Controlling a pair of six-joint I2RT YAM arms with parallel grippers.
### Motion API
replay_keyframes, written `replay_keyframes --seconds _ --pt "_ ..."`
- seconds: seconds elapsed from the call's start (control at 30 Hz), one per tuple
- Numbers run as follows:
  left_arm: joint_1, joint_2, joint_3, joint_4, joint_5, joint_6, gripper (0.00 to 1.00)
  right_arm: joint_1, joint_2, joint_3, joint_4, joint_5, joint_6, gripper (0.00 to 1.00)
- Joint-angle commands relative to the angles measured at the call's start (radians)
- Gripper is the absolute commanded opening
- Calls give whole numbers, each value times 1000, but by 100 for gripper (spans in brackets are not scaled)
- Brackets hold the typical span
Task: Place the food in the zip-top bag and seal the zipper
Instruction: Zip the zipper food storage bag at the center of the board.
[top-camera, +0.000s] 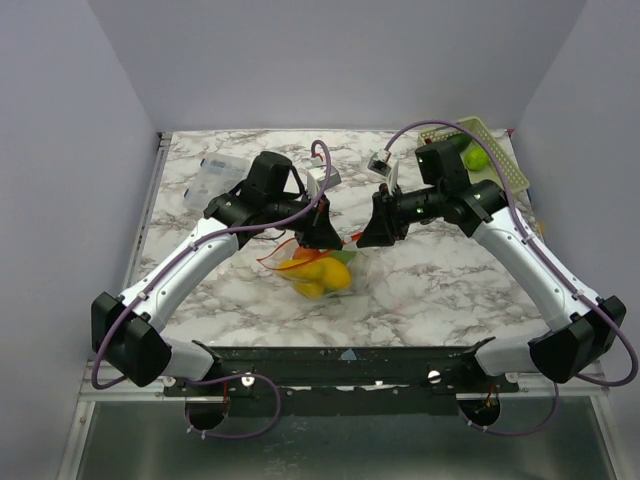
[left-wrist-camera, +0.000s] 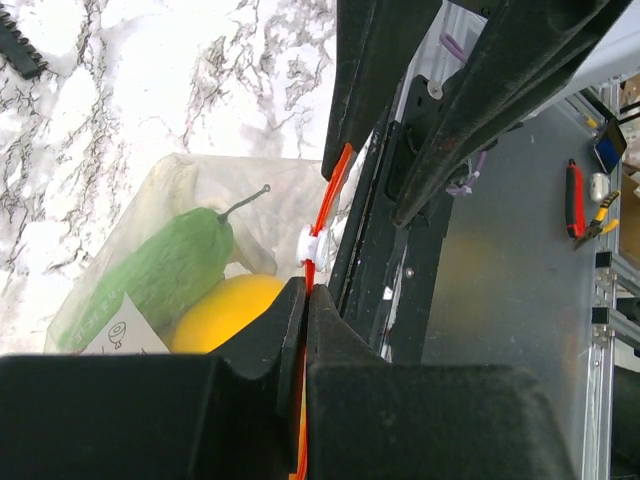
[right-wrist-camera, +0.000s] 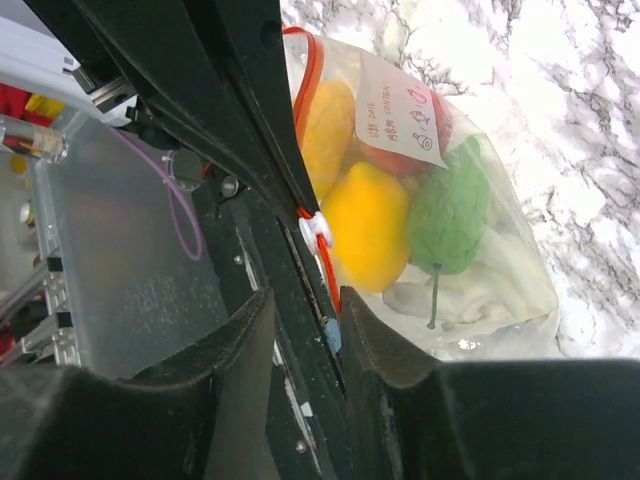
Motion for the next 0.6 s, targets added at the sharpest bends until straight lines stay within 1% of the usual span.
replay_keyframes --seconds 0.0,0.1,0.2,0.3,0.37,0.47,0.5,0.53,0.57 --pt "-2 2 35 8 17 16 0 2 23 44 -55 -44 -75 32" --pt "-2 -4 38 5 19 23 0 4 37 54 -65 -71 -93 27" --pt "-2 -2 41 5 28 23 0 3 41 54 -54 -77 -90 27" --pt "-2 -2 39 10 35 19 0 3 50 50 -43 -71 -89 29" --pt "-2 -4 35 14 36 18 0 3 60 54 -41 -62 -88 28" --pt "-2 -6 33 14 34 17 0 5 68 44 -7 -58 -67 14" --pt "-2 -6 34 13 36 16 0 7 67 36 10 -55 -53 6" --pt "-2 -4 36 13 37 12 0 8 65 26 31 -32 -35 1" --pt "-1 -4 38 13 40 10 0 10 59 14 64 1 2 0"
